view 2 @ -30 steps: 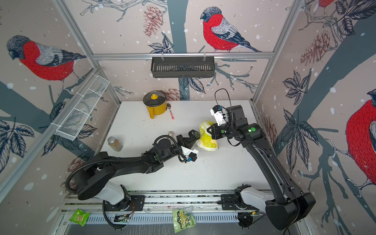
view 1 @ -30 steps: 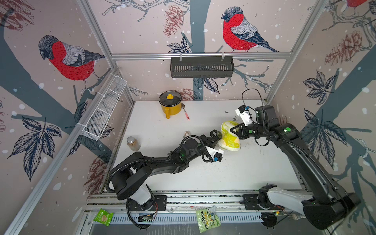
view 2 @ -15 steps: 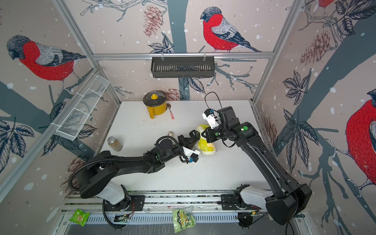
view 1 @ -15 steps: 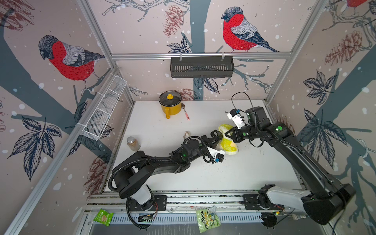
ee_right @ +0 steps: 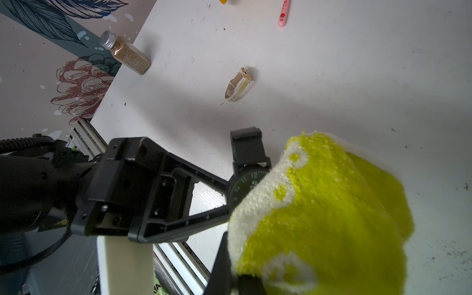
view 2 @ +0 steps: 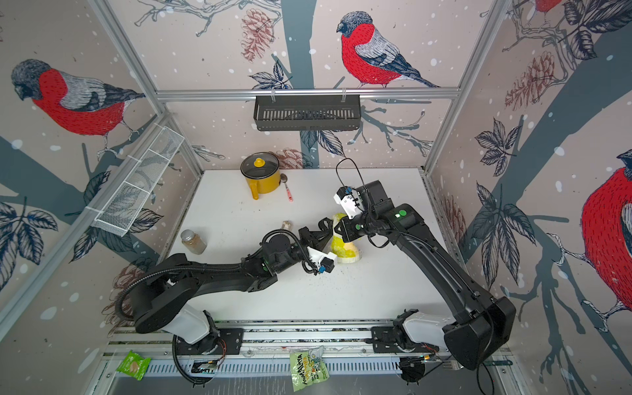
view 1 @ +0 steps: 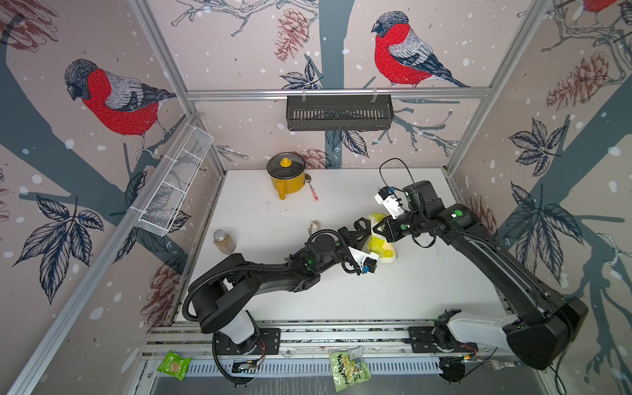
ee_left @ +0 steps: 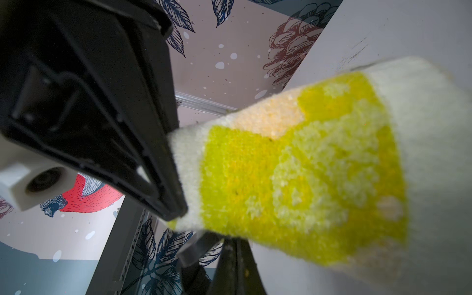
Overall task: Wipe the watch dial
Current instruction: Wipe the dirt from the watch dial.
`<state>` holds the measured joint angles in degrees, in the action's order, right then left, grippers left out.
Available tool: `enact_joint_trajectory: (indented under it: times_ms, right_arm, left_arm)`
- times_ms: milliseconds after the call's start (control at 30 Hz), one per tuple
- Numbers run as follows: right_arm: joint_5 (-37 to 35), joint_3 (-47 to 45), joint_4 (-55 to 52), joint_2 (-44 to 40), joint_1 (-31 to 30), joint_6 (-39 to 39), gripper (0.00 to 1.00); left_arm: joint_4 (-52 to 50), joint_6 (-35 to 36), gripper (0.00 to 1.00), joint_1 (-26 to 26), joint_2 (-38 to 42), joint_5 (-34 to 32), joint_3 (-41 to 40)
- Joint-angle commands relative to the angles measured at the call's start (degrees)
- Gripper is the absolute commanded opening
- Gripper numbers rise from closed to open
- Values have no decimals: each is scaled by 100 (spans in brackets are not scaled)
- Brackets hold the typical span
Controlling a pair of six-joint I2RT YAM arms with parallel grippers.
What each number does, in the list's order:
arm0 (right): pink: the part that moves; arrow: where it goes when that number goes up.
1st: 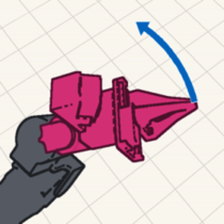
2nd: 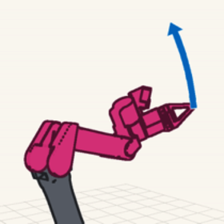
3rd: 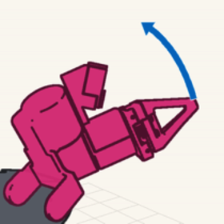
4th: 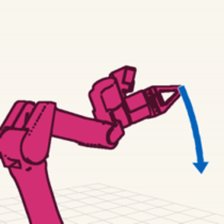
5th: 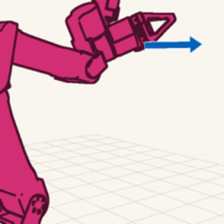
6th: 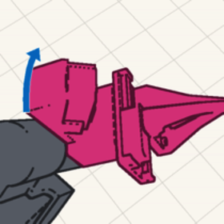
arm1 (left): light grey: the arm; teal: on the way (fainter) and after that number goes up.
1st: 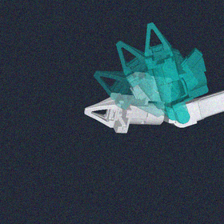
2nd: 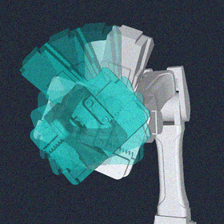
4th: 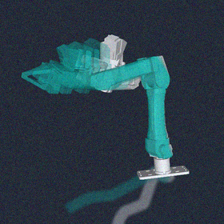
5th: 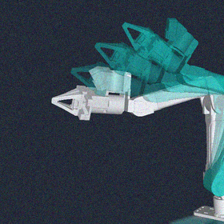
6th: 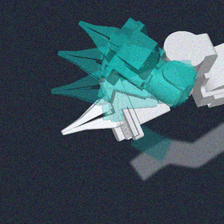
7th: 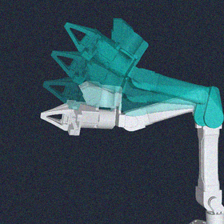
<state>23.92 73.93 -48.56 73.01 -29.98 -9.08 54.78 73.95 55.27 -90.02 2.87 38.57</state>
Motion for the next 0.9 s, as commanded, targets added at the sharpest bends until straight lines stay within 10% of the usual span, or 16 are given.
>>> enact_joint_trajectory:
  times_ms: [0,867]
  right_arm:
    - [-36,21,162,61,-8,20,5]
    - [-312,775,-382,544,-467,465,5]
  left_arm:
    - [415,124,0,36,28,46,-56]
    - [60,352,0,166,142,82,-160]
